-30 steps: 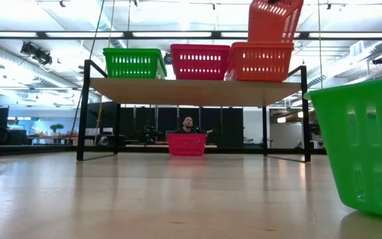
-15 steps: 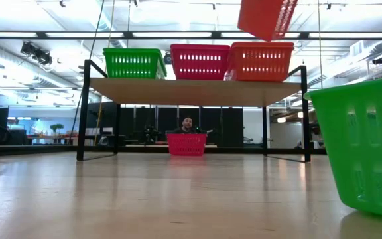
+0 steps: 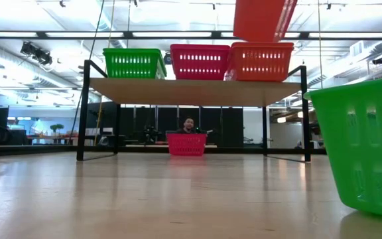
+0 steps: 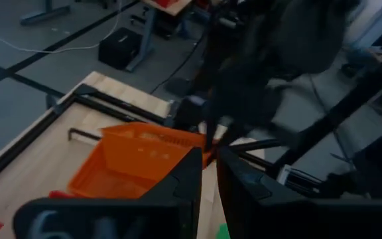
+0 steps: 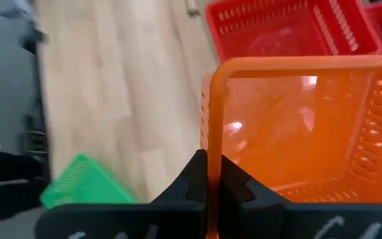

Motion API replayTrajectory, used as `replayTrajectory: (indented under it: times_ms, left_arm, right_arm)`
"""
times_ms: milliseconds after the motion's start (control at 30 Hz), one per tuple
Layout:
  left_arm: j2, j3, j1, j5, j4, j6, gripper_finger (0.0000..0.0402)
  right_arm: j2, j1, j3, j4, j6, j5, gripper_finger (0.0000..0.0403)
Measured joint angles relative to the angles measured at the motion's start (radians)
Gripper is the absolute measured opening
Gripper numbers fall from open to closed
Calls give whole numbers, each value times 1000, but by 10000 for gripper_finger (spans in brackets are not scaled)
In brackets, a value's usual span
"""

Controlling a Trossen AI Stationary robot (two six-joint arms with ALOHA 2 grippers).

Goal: Stack baskets on shelf by color
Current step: Stack the orange bin on top of the other stacked orange bin on the shelf

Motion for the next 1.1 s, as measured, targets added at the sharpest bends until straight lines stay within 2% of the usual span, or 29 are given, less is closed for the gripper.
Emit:
replayTrajectory:
  times_ms: [300,667,1100]
  left_arm:
    - [9,0,-78,-2,128,-23,52]
    - [6,0,-109,-12,51,-26,52]
    - [6,0,-109,-13,44,-22,52]
  right_arm:
    - [92,-18,0,0,-80,28,10]
    - [142,-81,0,-56,-114,19,11]
    - [144,-134,0,-116,-171,-23,11]
